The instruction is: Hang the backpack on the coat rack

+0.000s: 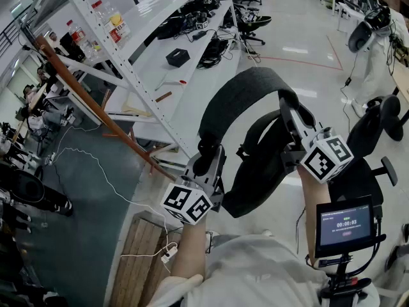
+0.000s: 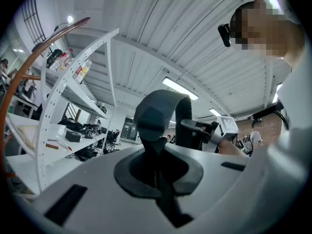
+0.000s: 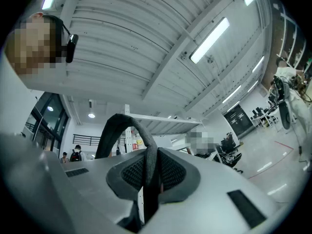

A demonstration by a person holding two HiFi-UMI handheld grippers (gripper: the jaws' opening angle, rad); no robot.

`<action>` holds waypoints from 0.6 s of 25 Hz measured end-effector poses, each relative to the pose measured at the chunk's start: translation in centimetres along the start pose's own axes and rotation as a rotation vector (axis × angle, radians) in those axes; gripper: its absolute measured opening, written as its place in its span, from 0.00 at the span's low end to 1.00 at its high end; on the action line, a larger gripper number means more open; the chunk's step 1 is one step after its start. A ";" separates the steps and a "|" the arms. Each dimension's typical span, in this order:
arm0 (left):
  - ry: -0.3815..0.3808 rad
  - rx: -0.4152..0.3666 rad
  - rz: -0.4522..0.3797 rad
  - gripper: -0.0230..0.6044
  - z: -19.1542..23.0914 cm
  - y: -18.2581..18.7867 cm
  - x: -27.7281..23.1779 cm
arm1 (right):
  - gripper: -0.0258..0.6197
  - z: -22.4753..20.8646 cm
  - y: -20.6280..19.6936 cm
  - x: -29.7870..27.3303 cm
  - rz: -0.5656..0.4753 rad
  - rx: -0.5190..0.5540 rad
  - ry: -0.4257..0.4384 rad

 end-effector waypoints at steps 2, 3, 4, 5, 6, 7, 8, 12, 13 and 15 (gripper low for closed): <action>0.013 0.004 -0.003 0.04 0.8 0.7 1.1 | 0.11 1.2 -0.1 -0.9 0.002 -0.007 0.008; 0.018 0.004 -0.007 0.04 1.3 1.1 1.7 | 0.11 1.9 -0.3 -1.4 0.002 -0.010 0.011; 0.021 0.003 -0.012 0.04 2.0 1.5 2.3 | 0.11 2.6 -0.5 -2.0 0.001 -0.010 0.013; 0.025 0.000 -0.019 0.04 2.8 2.0 3.0 | 0.11 3.4 -0.8 -2.8 -0.001 -0.010 0.017; 0.032 -0.002 -0.026 0.04 3.8 2.4 3.8 | 0.11 4.3 -1.2 -3.7 -0.002 -0.008 0.024; 0.041 -0.003 -0.033 0.04 4.9 2.7 4.6 | 0.11 5.4 -1.7 -4.7 -0.002 -0.006 0.033; 0.053 -0.002 -0.039 0.04 6.1 3.0 5.5 | 0.11 6.4 -2.2 -5.8 -0.002 -0.003 0.044; 0.097 0.007 -0.061 0.04 10.9 4.2 8.9 | 0.11 10.4 -4.7 -10.3 0.000 -0.008 0.081; 0.106 0.007 -0.067 0.04 12.0 4.6 9.8 | 0.11 11.6 -5.3 -11.4 0.001 -0.013 0.087; 0.129 -0.006 -0.078 0.04 14.1 5.5 11.8 | 0.11 13.9 -6.6 -13.5 0.002 -0.021 0.103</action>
Point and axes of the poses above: the fingertips, and each gripper's own axes: x backward along the fingers, z to its left, y out of its top, the point moved 3 cm from there along x, backward along the fingers, and after that the axes turned 4 degrees about y, right-handed, at the moved point
